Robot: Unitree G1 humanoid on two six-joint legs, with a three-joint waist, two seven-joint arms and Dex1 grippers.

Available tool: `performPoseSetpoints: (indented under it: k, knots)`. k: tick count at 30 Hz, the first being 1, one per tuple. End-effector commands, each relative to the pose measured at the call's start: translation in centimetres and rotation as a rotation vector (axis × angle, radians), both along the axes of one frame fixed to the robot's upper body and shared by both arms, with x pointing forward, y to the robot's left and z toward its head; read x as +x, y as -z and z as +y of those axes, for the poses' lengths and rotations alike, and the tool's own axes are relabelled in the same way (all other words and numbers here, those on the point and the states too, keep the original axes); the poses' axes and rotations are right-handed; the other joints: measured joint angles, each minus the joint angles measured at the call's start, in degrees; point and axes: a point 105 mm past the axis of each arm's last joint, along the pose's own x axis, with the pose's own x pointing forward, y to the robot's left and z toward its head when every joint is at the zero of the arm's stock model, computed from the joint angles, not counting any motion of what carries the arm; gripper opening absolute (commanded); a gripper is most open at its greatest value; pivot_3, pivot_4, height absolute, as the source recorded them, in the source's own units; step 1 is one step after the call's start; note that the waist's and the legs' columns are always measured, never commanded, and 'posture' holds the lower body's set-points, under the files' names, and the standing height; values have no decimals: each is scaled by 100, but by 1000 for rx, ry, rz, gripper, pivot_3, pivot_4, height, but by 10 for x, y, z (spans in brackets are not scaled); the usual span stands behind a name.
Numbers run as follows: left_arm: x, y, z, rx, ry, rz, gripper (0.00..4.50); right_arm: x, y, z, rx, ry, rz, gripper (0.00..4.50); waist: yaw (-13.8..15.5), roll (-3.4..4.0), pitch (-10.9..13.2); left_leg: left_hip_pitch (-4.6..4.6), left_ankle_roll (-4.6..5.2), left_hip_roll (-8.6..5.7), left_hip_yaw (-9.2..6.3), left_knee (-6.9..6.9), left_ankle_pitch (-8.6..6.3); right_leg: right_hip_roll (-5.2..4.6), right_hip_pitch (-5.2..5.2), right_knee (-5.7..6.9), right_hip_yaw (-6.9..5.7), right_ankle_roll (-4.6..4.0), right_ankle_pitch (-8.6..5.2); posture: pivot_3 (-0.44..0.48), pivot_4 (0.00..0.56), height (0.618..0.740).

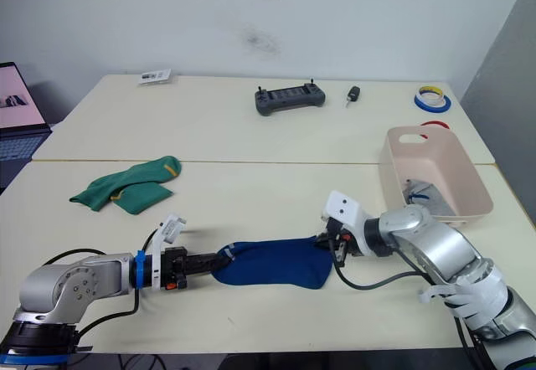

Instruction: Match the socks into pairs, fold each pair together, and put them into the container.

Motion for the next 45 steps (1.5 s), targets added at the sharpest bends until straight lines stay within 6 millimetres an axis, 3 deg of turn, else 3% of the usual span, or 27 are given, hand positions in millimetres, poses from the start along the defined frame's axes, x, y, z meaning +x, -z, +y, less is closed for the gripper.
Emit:
performPoseSetpoints:
  k: [1, 3, 6, 9, 15, 29, 35, 39, 42, 45]
  knots:
    - [2, 5, 3, 26, -24, -4, 0, 5, -23, -9, 73, 59, -91, 1677, 2, 0, 0, 0, 0, 0, -1, 0, 0, 0, 1, 0, -1, 0, 0, 0, 150, 740]
    - [2, 5, 2, 20, -23, -6, 0, -8, -31, -13, 138, 44, -50, 2380, 4, 0, 0, 0, 0, -1, 1, 0, 0, -1, 1, 0, 1, 0, 0, 0, 150, 740]
    - [1, 5, -1, 11, -19, -8, 0, -21, -32, -21, 202, 92, -3, 2380, 8, 0, 0, 0, 0, 1, -2, -1, 0, -1, 5, -2, -3, 0, 0, 0, 150, 740]
    - [0, 5, -3, 7, -16, -7, 0, -29, -21, -26, 226, 158, 2, 2380, 10, 0, -2, 2, 0, 0, -1, -1, 0, -1, 8, -1, -2, 0, 0, 0, 150, 740]
    - [-1, 7, -3, 17, -15, -8, 0, -31, 3, -17, 289, 293, -2, 2380, -3, 8, -6, 6, -1, -1, 4, -2, 0, -1, 6, 3, 4, 0, 0, 0, 150, 740]
    - [15, -1, 7, 47, -79, -33, 0, -38, 12, -3, 285, 265, -34, 2380, 4, 8, -6, 6, -1, -2, 2, -2, 0, 0, 6, 2, 1, 1, 0, 0, 150, 740]
    - [11, -6, 19, 66, -104, -44, 1465, -38, 10, -3, 284, 254, -54, 2416, -7, 8, -7, 8, -1, 0, 2, -3, 0, 1, 6, 2, 1, 1, -1, 0, 150, 740]
    - [10, -23, 37, 61, -148, -98, 2596, -39, 7, -4, 291, 248, -78, 2416, -20, 9, -6, 9, -1, 3, 1, -5, 0, 3, 4, 2, 3, 1, -1, 0, 150, 740]
    - [7, -44, 52, 93, -135, -195, 2596, -43, 1, -5, 305, 231, -98, 2416, -9, 7, -5, 5, -1, 2, 1, -6, 0, 3, 3, 1, 3, 1, -1, 0, 150, 740]
    - [8, -68, 52, 62, -99, -280, 2596, -44, -3, -5, 312, 218, -112, 2416, 18, 6, -5, 3, -2, 0, 1, -6, 0, 0, 3, -4, 1, 1, -1, 0, 150, 740]
